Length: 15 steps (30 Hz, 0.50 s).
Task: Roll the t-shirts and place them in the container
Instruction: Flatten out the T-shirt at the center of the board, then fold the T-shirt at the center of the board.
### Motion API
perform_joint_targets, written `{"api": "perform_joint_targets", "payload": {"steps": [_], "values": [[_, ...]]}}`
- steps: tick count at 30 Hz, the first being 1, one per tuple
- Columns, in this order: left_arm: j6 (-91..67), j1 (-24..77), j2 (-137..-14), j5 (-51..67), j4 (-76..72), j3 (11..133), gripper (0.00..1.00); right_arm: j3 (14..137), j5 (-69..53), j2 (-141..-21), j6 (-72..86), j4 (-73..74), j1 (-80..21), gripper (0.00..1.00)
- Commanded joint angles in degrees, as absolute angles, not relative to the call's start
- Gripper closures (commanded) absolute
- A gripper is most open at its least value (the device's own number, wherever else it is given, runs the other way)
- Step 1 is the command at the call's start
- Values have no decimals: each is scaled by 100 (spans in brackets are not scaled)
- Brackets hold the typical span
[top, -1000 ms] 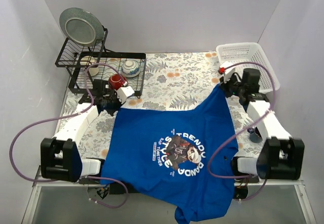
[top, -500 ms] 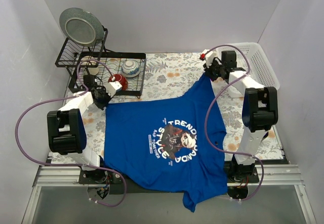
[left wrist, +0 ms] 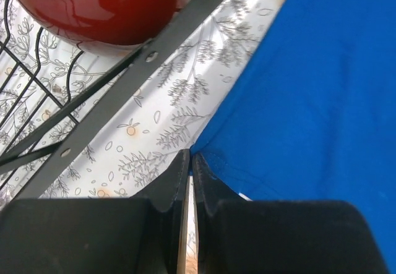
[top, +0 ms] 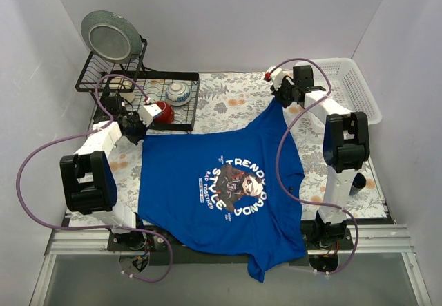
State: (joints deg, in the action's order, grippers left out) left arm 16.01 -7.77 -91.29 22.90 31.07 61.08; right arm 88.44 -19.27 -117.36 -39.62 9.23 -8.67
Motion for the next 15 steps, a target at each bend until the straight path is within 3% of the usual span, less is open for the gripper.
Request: {"api": "perform_joint_targets", "payload": {"steps": [1, 15], "values": [[1793, -800, -8368, 2891, 3647, 6127, 100, 8712, -1986, -10979, -4271, 1458, -853, 99], [2373, -800, -6522, 2831, 4411, 4879, 100, 6312, -1968, -8325, -4464, 2320, -853, 99]]}}
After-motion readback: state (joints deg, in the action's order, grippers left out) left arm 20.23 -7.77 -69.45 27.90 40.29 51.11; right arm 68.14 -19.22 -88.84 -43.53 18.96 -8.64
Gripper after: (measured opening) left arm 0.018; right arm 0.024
